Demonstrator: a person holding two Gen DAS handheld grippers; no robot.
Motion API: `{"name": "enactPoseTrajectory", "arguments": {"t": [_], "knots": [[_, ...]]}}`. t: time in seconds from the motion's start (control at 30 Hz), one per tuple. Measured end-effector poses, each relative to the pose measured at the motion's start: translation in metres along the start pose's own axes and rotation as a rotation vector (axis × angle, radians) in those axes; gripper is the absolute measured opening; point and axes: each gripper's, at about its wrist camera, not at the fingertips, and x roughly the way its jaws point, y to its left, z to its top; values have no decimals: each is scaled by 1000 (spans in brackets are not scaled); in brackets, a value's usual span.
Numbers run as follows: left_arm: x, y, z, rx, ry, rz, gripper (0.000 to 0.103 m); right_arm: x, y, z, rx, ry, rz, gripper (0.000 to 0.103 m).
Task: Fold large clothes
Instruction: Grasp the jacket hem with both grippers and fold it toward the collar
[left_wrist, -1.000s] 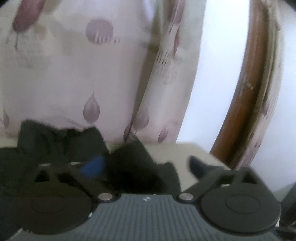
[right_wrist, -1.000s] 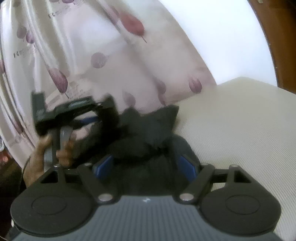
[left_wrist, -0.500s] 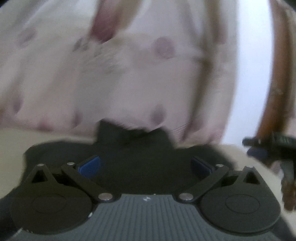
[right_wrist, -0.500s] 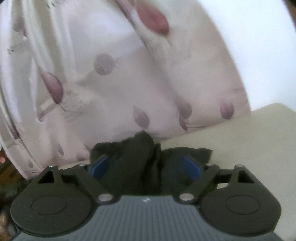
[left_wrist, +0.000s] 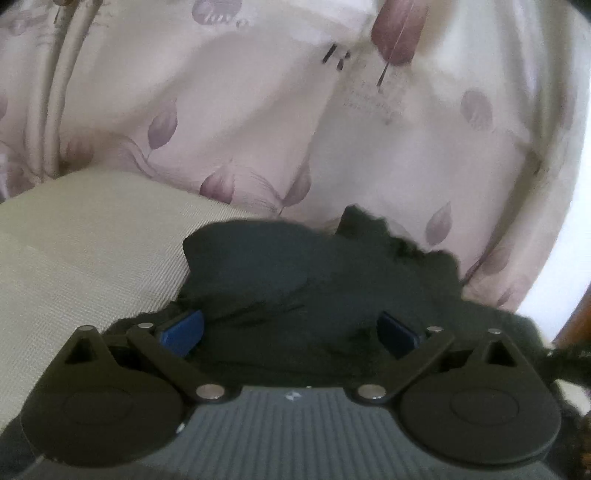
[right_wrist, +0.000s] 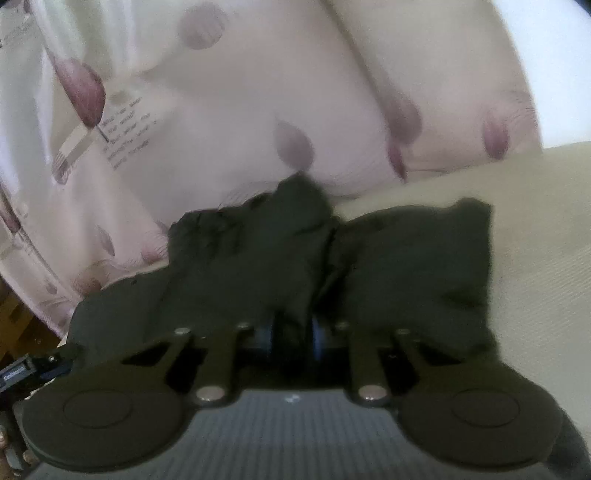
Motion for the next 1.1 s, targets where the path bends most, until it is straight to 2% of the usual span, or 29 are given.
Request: {"name": "enactPoseTrajectory", "arguments": {"t": [0.07, 0.13, 0.17, 0.23, 0.33, 0.4, 0.5, 0.67, 0.9, 0.97, 1.03, 1.07, 1.1], "knots": [[-13, -8, 8, 17, -52, -30, 99, -9, 0, 5, -24, -28, -27, 17], [-19, -22, 15, 58, -102, -27, 102, -17, 1, 12, -44, -55, -44, 16], [-15, -28, 19, 74, -102, -21, 102, -18, 0, 16, -47, -59, -50, 16], [4, -37, 23, 90, -69, -19, 102, -15, -6, 23, -44, -55, -74, 16], [36, -35, 10, 108, 17, 47, 97, 1, -17, 20, -36, -10, -96, 16], [49, -25, 2, 68, 71, 55, 98, 9, -25, 14, -21, 21, -102, 15], [52, -16, -4, 40, 67, 49, 101, 18, -38, 9, 22, 45, -85, 15], [53, -22, -11, 99, 74, 73, 103, 29, -32, 6, -14, 37, -122, 15], [58, -27, -12, 118, 93, 103, 103, 29, -33, 11, 1, 43, -123, 15], [50, -32, -7, 149, 98, 106, 98, 26, -38, 15, 38, 55, -95, 17], [28, -35, 6, 147, 104, 58, 98, 3, -46, 21, 140, 75, -58, 26], [9, -34, 11, 129, 81, 24, 102, -16, -48, 21, 166, 49, -43, 28], [-9, -33, 15, 127, 60, 13, 103, -43, -48, 18, 162, 4, -27, 38]]}}
